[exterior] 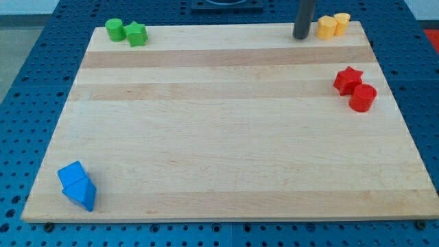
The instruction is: Point your hand at the bottom right side of the yellow heart
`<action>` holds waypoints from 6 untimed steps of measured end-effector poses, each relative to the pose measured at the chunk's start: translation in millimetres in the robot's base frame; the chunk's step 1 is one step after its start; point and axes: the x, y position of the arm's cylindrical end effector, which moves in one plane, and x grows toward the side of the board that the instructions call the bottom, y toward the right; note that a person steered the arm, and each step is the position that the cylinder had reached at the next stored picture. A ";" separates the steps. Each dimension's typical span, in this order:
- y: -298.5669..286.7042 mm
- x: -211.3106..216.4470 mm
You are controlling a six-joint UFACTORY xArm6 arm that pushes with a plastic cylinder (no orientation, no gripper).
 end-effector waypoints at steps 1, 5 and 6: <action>0.6 32.3; 143.6 6.5; 147.6 -23.2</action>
